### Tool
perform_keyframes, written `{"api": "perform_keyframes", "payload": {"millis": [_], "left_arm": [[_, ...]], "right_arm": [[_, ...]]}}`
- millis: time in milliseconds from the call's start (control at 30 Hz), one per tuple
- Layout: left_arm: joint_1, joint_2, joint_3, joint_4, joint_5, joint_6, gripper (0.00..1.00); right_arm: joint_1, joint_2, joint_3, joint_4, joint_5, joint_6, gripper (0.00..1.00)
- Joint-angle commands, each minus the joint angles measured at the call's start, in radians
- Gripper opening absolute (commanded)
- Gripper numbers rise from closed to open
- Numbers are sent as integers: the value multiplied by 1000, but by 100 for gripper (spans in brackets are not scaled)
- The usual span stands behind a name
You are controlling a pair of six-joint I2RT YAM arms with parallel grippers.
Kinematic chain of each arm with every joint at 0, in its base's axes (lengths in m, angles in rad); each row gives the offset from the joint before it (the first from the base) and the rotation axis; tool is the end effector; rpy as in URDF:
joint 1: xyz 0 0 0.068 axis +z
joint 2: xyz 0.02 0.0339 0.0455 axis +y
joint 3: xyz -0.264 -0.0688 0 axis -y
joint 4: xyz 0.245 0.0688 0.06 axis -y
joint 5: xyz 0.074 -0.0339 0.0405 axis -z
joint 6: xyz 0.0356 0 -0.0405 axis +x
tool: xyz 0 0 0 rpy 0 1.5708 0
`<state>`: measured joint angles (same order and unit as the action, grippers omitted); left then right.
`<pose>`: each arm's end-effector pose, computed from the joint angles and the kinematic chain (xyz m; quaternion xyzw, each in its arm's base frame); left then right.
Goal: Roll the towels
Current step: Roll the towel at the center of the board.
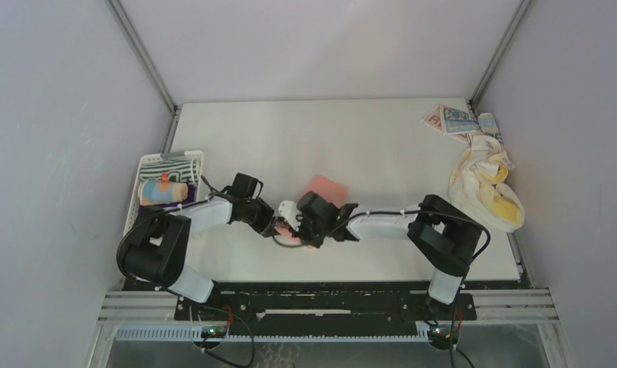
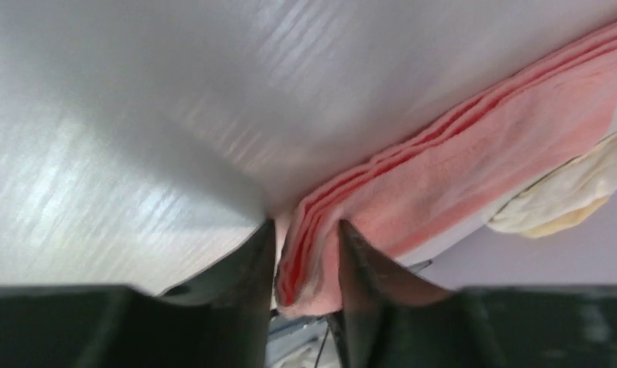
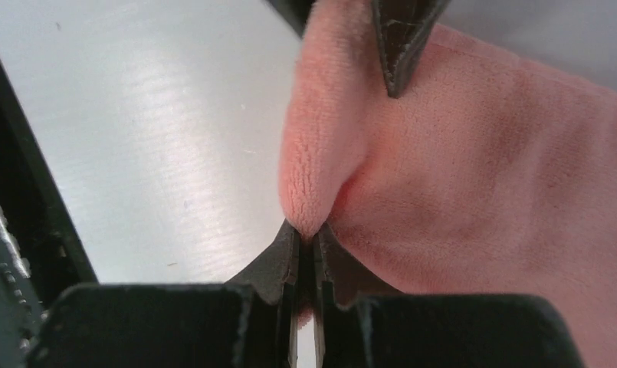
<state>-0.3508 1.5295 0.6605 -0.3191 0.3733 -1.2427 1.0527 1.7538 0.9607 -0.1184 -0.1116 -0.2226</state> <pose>0.2332 -0.0992 0.1295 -0.3842 0.8856 -0.2610 0.0004 0.1697 0.3058 0.1542 -0.5769 0.7483 0.1786 0.2745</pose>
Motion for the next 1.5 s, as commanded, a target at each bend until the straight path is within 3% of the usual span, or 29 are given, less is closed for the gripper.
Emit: {"api": "perform_keyframes", "payload": {"millis": [0, 100, 200, 367, 567, 700, 867, 1467], "left_arm": [[15, -121, -12, -5, -109, 9, 49], [31, -227, -44, -9, -164, -10, 61], [35, -324, -80, -13, -204, -30, 66], [9, -428, -153, 39, -217, -74, 67], [-73, -433, -233, 176, -205, -138, 62], [-125, -458, -292, 249, -223, -201, 56], [-157, -445, -301, 302, -240, -204, 57], [-163, -170, -237, 460, -216, -176, 57]], "right_arm": [[-160, 71, 101, -78, -390, 150, 0], [-233, 112, 119, -62, -569, 227, 0], [-300, 150, 114, -17, -707, 326, 0], [-398, 187, -1, 290, -893, 620, 0], [-464, 279, -64, 501, -951, 847, 0], [-476, 316, -64, 480, -935, 875, 0], [-480, 348, -59, 434, -930, 879, 0], [-474, 378, 16, 223, -889, 777, 0]]}}
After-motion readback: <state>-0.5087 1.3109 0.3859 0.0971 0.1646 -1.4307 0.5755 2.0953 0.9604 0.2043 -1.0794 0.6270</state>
